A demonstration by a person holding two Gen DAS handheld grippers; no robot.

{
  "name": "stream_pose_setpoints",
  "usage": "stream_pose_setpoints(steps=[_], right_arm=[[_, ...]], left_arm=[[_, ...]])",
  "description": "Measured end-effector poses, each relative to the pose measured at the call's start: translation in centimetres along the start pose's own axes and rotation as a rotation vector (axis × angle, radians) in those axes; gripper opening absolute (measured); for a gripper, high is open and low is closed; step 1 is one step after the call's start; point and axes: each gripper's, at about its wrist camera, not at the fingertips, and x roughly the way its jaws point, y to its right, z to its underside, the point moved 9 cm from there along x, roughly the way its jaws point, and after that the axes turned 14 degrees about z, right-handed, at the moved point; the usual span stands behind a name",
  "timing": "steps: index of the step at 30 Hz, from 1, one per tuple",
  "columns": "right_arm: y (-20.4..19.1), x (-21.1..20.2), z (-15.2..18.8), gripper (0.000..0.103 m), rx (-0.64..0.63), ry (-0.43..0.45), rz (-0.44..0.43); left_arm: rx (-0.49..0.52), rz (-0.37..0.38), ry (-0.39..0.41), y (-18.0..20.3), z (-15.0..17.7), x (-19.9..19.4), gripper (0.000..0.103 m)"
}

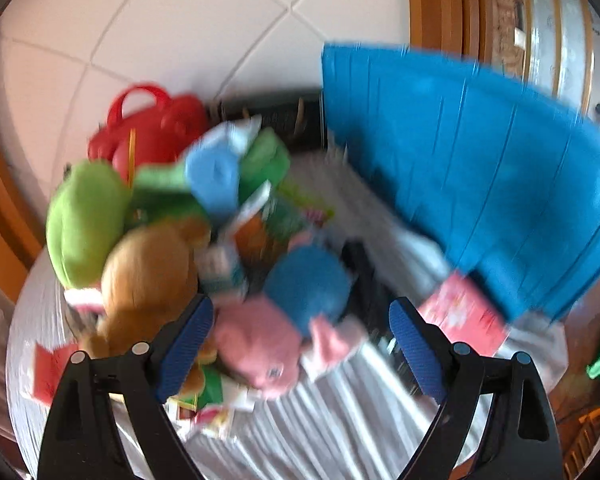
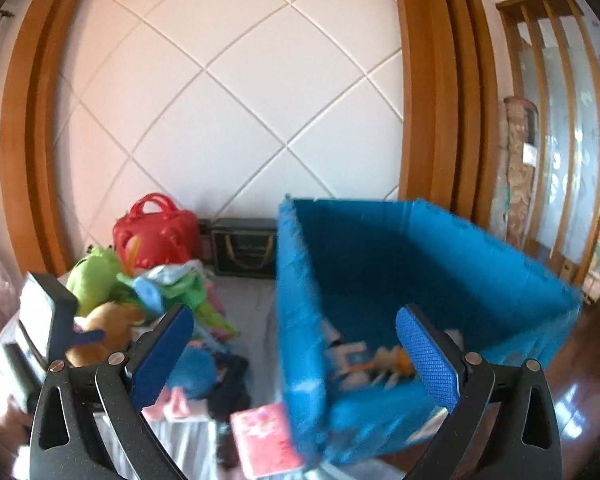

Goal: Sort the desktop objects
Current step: 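Move both open tools back over the pile beside the crate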

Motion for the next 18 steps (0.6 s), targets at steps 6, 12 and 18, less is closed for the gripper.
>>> stream_pose_setpoints(steps=[6, 12, 18], right_arm=[[-2.6, 0.1, 7.9, 0.103, 0.055, -0.092, 0.036], [-1.9, 4.7, 18.9, 0.103, 0.092, -0.315, 0.085], [0.5, 9.2, 25.8, 0.103, 0.165, -0.481, 0.09]], left_arm=[[0.015, 0.076, -0.086, 1.0, 5.9, 3.8, 0.09], [0.046, 0.162, -0.149, 5.4, 8.8, 8.5, 0.09], [0.014, 0.207, -0.23, 9.1, 9.8, 14.2, 0.073]])
